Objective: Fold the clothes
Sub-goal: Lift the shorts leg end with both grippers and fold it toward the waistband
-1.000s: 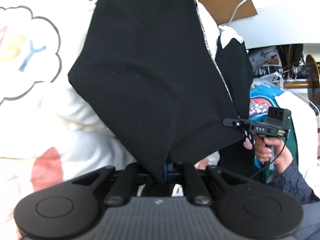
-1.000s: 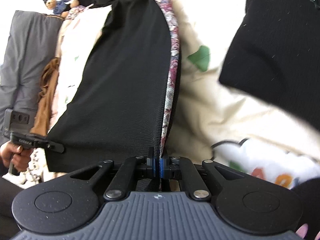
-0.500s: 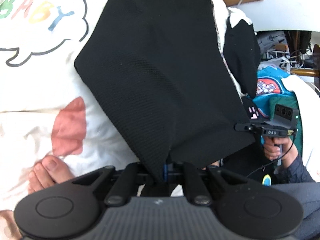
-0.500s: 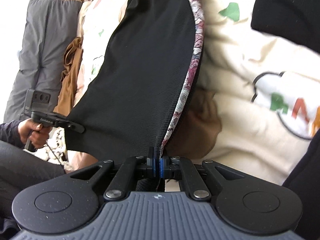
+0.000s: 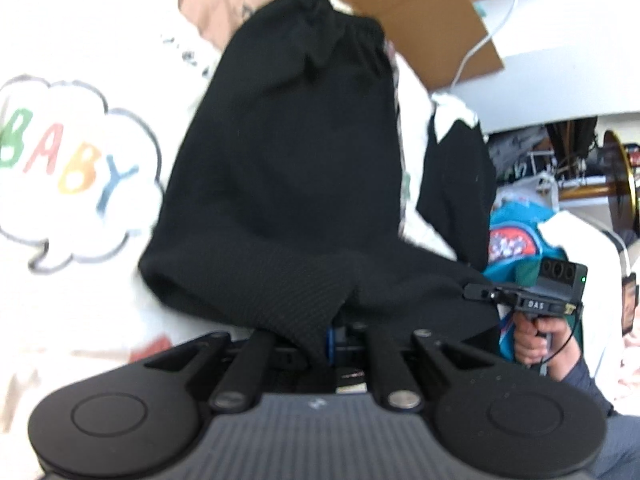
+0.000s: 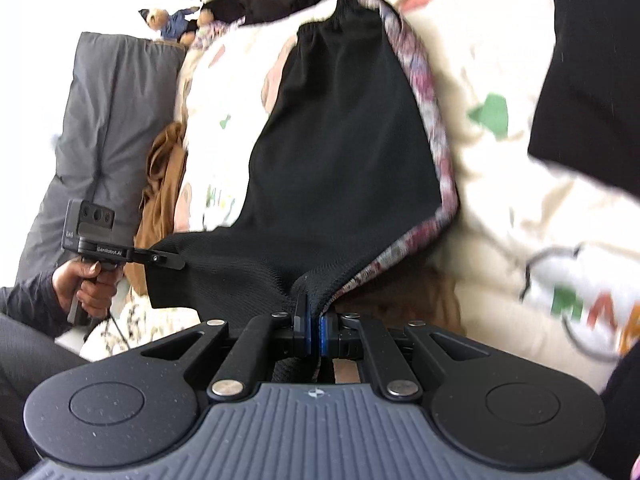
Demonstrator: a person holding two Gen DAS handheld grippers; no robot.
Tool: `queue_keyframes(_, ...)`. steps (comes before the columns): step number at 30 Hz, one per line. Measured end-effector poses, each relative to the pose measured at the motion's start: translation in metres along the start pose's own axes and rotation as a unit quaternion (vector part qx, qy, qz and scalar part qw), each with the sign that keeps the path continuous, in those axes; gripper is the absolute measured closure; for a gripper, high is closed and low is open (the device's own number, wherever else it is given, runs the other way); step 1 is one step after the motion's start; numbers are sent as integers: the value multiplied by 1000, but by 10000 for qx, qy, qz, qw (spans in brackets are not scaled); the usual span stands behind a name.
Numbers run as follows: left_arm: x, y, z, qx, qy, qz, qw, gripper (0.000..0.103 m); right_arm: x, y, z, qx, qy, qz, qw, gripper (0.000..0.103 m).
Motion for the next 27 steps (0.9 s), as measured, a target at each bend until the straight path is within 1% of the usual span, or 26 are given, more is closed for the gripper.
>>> queue_keyframes(5,-26,-2,1,5,19,-177,9998,97,-33,2,-4,37,11,-376,9993,99)
queue_keyframes(7,-44,1,2,19,-55,-261,9996,97,-45,1,-6,74,23,-479,9988,99)
queue_keyframes(9,-53,2,5,4,-60,-321,9995,97,-59,-1,-10,134,57,-549,9984,99)
queue_keyframes(14,-74,-2,8,-12,-22,-426,9991,97,-88,-9,-12,252,204,-641,9974,99)
queue_keyframes(19,-101,-2,15,26,-7,-507,9987,97,-113,-18,-13,418,337,-704,9961,99)
queue_keyframes(23,-129,-2,16,-5,-129,-604,9981,97,-133,-23,-14,522,407,-784,9947,99)
queue_keyframes(27,-150,-4,16,5,-178,-674,9976,96,-150,-29,-18,627,455,-841,9934,99)
Point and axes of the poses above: each gripper's, at about its wrist camera, not at the fingertips, and y roughly against the way its jaws point, z to its left, x to its underside, the point moved 7 cm from there along -y, roughly the way its jaws point, and after that the axes turned 10 degrees about -x, right-handed, at the moved point
